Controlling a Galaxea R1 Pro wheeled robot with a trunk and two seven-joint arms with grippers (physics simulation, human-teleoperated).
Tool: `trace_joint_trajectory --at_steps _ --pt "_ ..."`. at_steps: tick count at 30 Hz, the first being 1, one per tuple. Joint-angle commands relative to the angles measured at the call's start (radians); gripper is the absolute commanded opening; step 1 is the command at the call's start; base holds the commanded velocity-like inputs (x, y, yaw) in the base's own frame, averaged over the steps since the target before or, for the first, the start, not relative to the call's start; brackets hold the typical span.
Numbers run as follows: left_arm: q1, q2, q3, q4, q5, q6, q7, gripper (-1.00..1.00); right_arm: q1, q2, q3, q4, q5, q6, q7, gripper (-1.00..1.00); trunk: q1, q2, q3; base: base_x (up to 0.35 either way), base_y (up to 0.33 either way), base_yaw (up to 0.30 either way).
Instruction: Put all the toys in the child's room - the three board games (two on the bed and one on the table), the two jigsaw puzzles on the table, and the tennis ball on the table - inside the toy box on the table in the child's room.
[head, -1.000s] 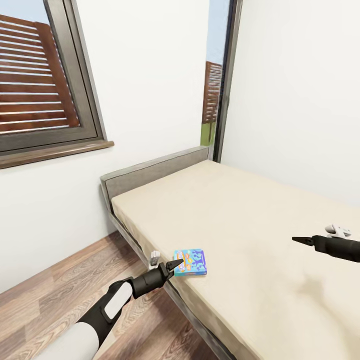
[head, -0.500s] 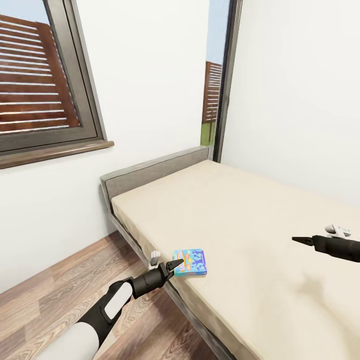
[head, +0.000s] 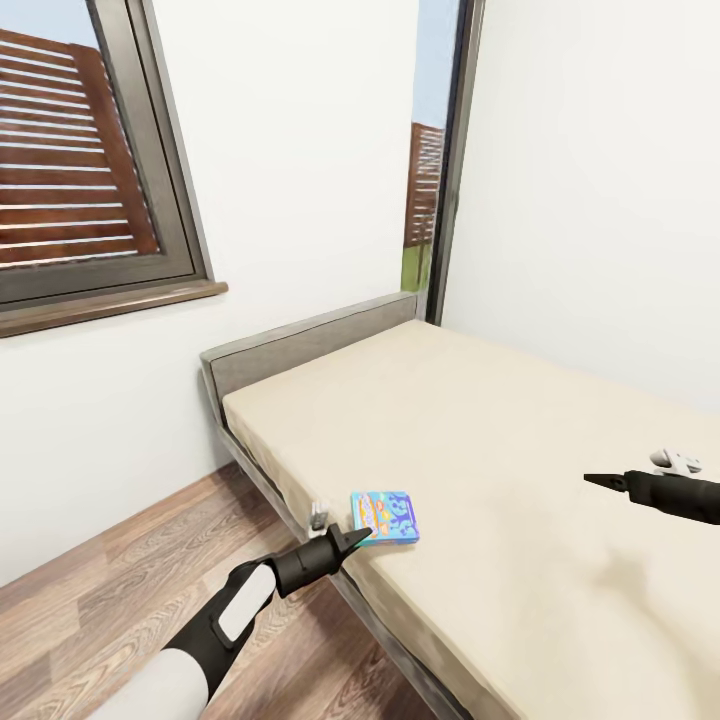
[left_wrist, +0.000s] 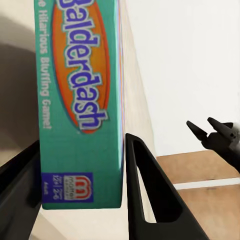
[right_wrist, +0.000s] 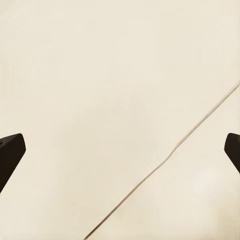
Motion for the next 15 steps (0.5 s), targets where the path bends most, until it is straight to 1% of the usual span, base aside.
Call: trace_joint_trajectory --at_steps 1,12,13,15 --pt "0.0 0.0 -0.002 0.0 0.005 0.006 0.001 -1.0 -0.001 0.0 -0.001 0.0 -0.001 0.006 0.002 1.0 0.0 0.0 -0.001 0.0 0.0 0.0" --pt "0.001 0.001 -0.001 -0.003 0.006 0.007 0.001 -1.0 -0.001 0.002 0.0 0.0 0.0 0.006 0.002 1.0 0.0 0.0 -0.001 0.0 0.0 0.0" --pt "0.025 0.008 -0.003 -0.068 -0.001 0.002 -0.037 -1.0 0.006 0.002 0.0 0.0 0.0 0.005 0.002 1.0 0.0 0.0 -0.001 0.0 0.0 0.0" --pt "0.033 0.009 -0.004 -0.082 -0.002 0.003 -0.039 -1.0 0.009 0.002 0.0 0.0 0.0 0.004 0.002 1.0 0.0 0.0 -0.001 0.0 0.0 0.0"
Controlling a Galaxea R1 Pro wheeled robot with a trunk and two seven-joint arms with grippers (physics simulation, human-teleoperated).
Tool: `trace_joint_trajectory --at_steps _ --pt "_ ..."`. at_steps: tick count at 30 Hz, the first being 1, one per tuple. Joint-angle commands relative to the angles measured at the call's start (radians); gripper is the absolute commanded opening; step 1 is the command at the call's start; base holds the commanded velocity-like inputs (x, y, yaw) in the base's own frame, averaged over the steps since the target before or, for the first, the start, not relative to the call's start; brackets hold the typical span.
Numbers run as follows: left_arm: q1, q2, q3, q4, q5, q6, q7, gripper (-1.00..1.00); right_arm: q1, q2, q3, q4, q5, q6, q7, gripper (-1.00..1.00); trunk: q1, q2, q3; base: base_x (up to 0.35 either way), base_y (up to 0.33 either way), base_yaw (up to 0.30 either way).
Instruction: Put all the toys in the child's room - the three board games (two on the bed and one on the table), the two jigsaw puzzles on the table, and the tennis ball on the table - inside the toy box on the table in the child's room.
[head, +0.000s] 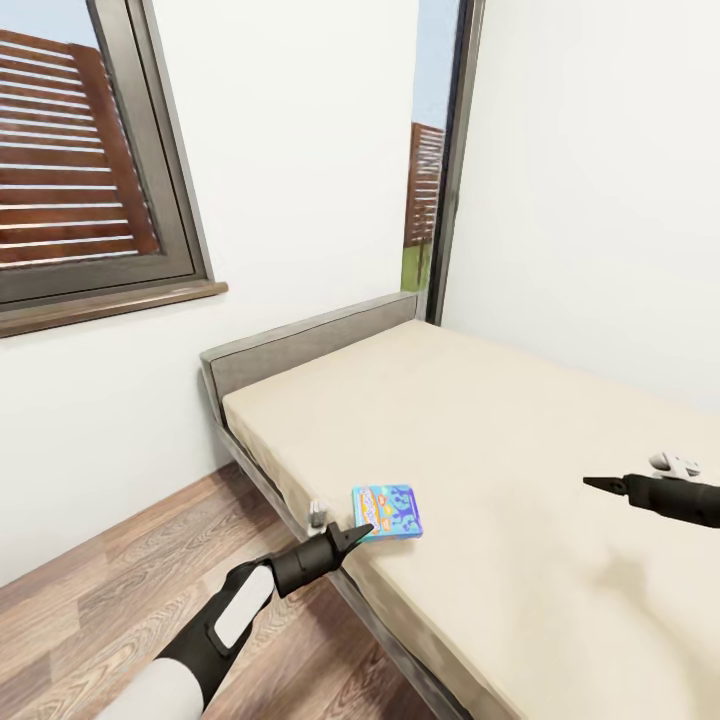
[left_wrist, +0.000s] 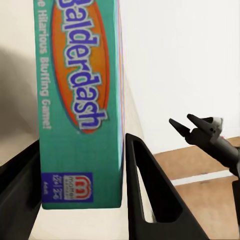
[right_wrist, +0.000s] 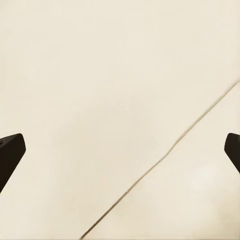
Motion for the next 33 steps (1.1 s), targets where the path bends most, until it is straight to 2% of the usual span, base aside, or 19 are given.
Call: trace_joint_trajectory --at_steps 1,13,24,29,33 --pt "0.002 0.0 -0.001 -0.005 0.009 0.008 0.0 -1.0 0.001 0.0 -0.001 0.0 -0.002 0.005 0.002 1.0 0.0 0.0 -0.001 0.0 0.0 0.0" --pt "0.019 0.004 -0.002 -0.05 0.007 0.011 -0.002 -1.0 0.011 0.0 -0.001 0.0 -0.002 0.003 0.004 1.0 0.0 0.0 -0.001 0.0 0.0 0.0" --pt "0.065 0.016 0.003 -0.133 0.005 0.015 0.003 -1.0 0.014 0.001 0.0 -0.001 -0.002 0.0 0.005 1.0 0.0 0.0 -0.001 0.0 0.0 0.0" --pt "0.099 0.03 0.006 -0.208 0.004 0.016 0.01 -1.0 0.014 0.003 0.0 -0.001 -0.003 -0.002 0.005 1.0 0.0 0.0 -0.001 0.0 0.0 0.0" --pt "0.145 0.049 0.009 -0.298 0.003 0.02 0.047 -1.0 0.014 0.003 0.0 -0.003 -0.003 -0.004 0.005 1.0 0.0 0.0 -0.001 0.0 0.0 0.0"
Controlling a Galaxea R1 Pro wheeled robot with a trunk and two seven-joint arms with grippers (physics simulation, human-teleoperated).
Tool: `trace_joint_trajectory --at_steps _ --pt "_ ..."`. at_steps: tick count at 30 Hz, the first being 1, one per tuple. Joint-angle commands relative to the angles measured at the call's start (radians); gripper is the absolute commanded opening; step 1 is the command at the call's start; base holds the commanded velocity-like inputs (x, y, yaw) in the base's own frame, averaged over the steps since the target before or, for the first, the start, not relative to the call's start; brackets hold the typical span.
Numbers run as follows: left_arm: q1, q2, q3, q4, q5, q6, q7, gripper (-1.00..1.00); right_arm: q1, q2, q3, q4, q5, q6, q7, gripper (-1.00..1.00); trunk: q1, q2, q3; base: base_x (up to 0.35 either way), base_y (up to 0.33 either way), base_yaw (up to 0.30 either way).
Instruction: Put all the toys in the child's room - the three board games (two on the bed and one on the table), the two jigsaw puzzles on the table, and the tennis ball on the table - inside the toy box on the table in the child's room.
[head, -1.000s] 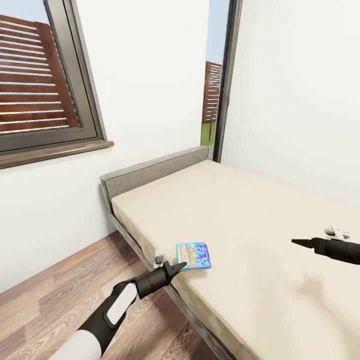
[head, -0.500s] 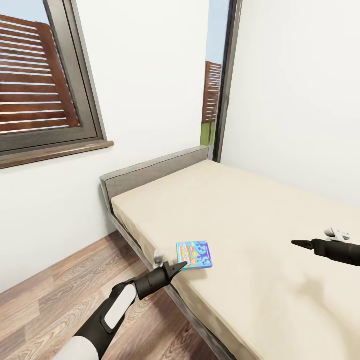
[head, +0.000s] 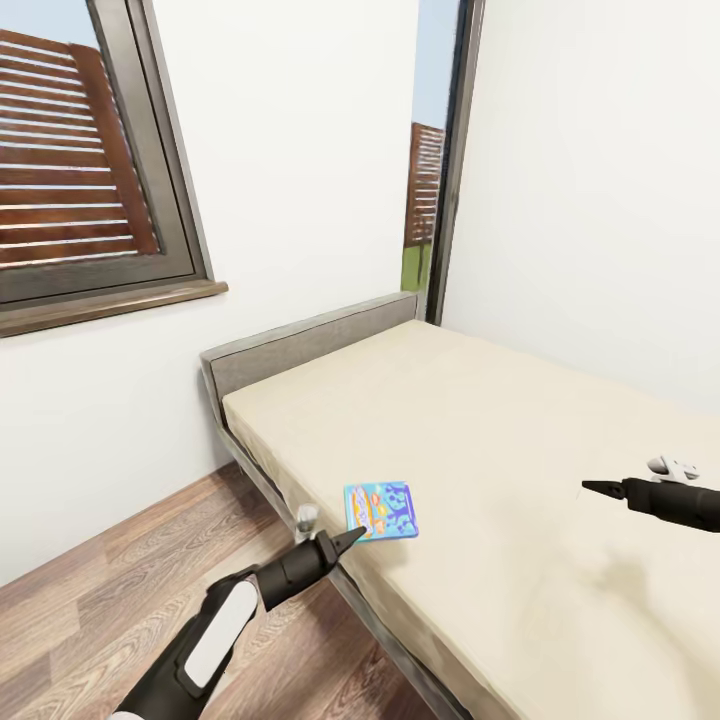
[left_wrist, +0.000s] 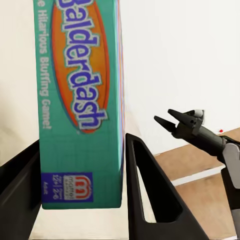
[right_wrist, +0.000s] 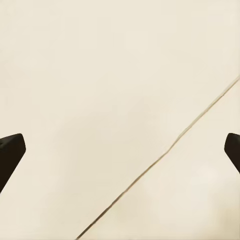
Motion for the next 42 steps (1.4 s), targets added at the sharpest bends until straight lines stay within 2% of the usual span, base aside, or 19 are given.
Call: trace_joint_trajectory --at_steps 1,2,3,6,7,10,11,13,14,17,22,32,37,42 --pt "0.018 0.007 0.001 -0.035 0.011 0.01 0.028 -1.0 -0.001 0.0 -0.001 -0.005 -0.002 0.005 0.002 1.0 0.0 0.0 -0.001 0.0 0.0 0.0" --pt "0.037 0.013 0.003 -0.071 0.013 0.012 0.061 -1.0 0.0 0.001 0.001 -0.012 -0.001 0.005 0.002 1.0 0.0 0.0 -0.001 0.0 0.0 0.0" --pt "0.037 0.013 0.003 -0.071 0.013 0.012 0.061 -1.0 0.0 0.001 0.001 -0.012 -0.001 0.005 0.002 1.0 0.0 0.0 -0.001 0.0 0.0 0.0" --pt "0.087 0.027 0.02 -0.169 0.021 0.016 0.177 -1.0 0.005 0.002 0.006 -0.044 0.0 0.008 0.002 1.0 0.0 0.0 -0.001 0.0 0.0 0.0" --pt "0.087 0.027 0.02 -0.169 0.021 0.016 0.177 -1.0 0.005 0.002 0.006 -0.044 0.0 0.008 0.002 1.0 0.0 0.0 -0.001 0.0 0.0 0.0" --pt "0.12 0.034 0.04 -0.239 0.029 0.018 0.295 -1.0 0.022 0.004 0.008 -0.08 0.001 0.01 0.002 1.0 0.0 0.0 -0.001 0.0 0.0 0.0" --pt "0.12 0.034 0.04 -0.239 0.029 0.018 0.295 -1.0 0.022 0.004 0.008 -0.08 0.001 0.01 0.002 1.0 0.0 0.0 -0.001 0.0 0.0 0.0" --pt "0.138 0.033 0.046 -0.277 0.03 0.018 0.359 -1.0 0.034 0.004 0.008 -0.097 0.002 0.01 0.001 1.0 0.0 0.0 -0.001 0.0 0.0 0.0" --pt "0.138 0.033 0.046 -0.277 0.03 0.018 0.359 -1.0 0.034 0.004 0.008 -0.097 0.002 0.01 0.001 1.0 0.0 0.0 -0.001 0.0 0.0 0.0" --pt "0.159 0.035 0.052 -0.324 0.033 0.019 0.432 -1.0 0.045 0.005 0.009 -0.113 0.002 0.011 0.001 1.0 0.0 0.0 -0.001 0.0 0.0 0.0" --pt "0.173 0.034 0.053 -0.358 0.034 0.03 0.487 -1.0 0.053 0.005 0.009 -0.123 0.002 0.011 0.001 1.0 0.0 0.0 -0.001 -0.002 0.0 0.0" --pt "0.182 0.028 0.056 -0.399 0.032 0.057 0.53 -1.0 0.057 0.007 0.014 -0.128 0.005 0.009 -0.001 1.0 0.0 0.0 -0.001 -0.084 0.0 0.0" --pt "0.185 0.028 0.057 -0.409 0.034 0.061 0.544 -1.0 0.057 0.016 0.019 -0.128 0.017 0.006 -0.003 1.0 0.0 0.0 -0.001 -0.049 0.0 0.0" --pt "0.193 0.029 0.061 -0.419 0.035 0.059 0.546 -1.0 0.057 0.025 0.035 -0.129 0.041 0.004 -0.004 1.0 -0.019 0.035 0.015 -0.021 0.0 0.0"
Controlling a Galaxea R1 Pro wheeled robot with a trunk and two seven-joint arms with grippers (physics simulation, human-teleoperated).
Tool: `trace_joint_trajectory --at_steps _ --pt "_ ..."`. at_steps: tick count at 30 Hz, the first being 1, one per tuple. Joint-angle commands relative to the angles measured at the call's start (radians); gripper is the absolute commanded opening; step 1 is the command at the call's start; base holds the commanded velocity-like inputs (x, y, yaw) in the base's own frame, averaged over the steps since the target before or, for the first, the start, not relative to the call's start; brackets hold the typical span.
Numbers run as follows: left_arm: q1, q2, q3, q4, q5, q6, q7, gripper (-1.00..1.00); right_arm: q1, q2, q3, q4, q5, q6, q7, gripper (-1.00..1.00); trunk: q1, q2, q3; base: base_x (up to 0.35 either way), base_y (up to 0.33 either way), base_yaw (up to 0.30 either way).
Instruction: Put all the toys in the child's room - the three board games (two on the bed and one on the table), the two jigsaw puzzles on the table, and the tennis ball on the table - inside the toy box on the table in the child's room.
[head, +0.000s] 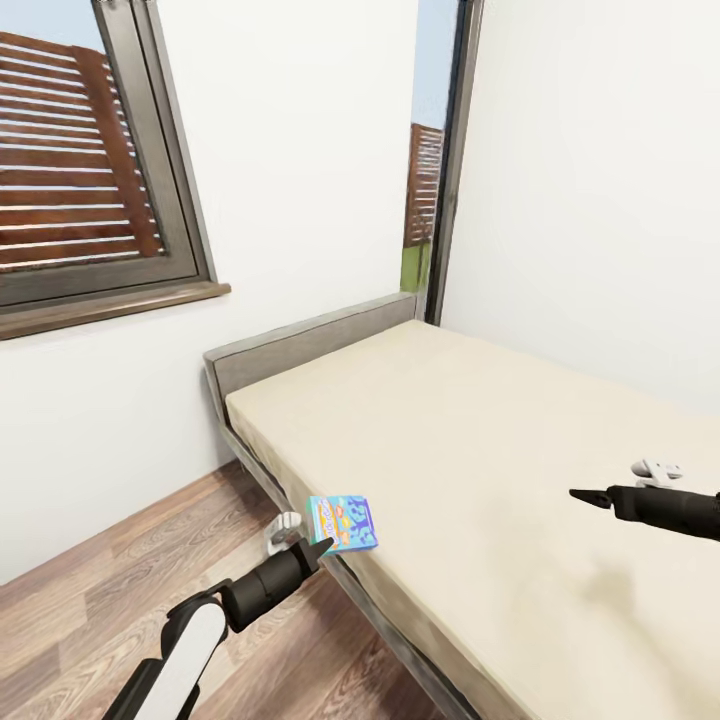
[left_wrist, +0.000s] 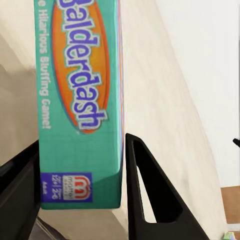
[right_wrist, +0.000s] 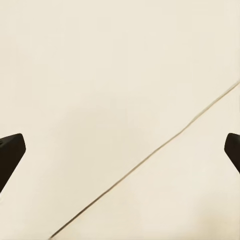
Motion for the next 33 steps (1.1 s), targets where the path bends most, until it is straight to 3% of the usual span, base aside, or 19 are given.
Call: trace_joint_trajectory --at_steps 1,13,33 --pt "0.0 0.001 0.0 0.0 0.0 0.003 -0.001 -1.0 -0.001 0.0 -0.001 0.0 -0.005 0.007 -0.001 1.0 -0.004 0.007 0.002 -0.014 0.0 0.0" --pt "0.019 0.008 -0.001 -0.047 0.002 0.005 -0.011 -1.0 -0.001 0.007 0.016 -0.001 0.014 0.004 -0.001 1.0 -0.05 0.091 0.04 -0.005 0.0 0.0" --pt "0.025 0.01 0.004 -0.052 0.002 0.006 -0.044 -1.0 0.0 0.008 0.018 -0.001 0.017 0.008 -0.001 1.0 -0.127 0.231 0.103 0.0 0.0 -0.009"
